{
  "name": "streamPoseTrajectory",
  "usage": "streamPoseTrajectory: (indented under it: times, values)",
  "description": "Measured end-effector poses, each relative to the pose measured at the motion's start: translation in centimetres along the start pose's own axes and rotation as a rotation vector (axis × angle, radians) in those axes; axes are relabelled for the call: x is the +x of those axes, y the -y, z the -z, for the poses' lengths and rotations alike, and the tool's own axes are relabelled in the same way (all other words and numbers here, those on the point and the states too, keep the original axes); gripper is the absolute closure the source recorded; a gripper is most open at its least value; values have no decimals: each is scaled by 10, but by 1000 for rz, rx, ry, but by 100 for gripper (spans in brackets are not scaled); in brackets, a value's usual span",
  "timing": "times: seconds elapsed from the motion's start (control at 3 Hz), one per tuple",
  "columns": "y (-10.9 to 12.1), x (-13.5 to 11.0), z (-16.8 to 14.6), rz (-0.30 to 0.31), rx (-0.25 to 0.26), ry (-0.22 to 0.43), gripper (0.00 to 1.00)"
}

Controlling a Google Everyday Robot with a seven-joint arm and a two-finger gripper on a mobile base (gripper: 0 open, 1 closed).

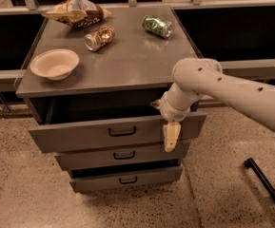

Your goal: Open top drawer

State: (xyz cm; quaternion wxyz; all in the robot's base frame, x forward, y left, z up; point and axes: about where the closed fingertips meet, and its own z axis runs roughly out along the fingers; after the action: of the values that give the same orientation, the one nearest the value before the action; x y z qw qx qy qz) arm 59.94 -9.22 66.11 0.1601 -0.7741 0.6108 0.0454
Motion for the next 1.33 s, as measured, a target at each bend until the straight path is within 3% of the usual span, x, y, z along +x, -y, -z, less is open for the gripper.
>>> streamPoseTrajectory:
  times: [0.33, 0.67, 1.0, 1.33]
  values:
    - [-36, -8, 7, 3, -94, 83, 27]
    - [-62, -15, 15, 10, -151, 111, 40]
    - [-76, -18, 24, 7, -175, 118, 43]
    - [-74, -20, 32, 7, -175, 118, 51]
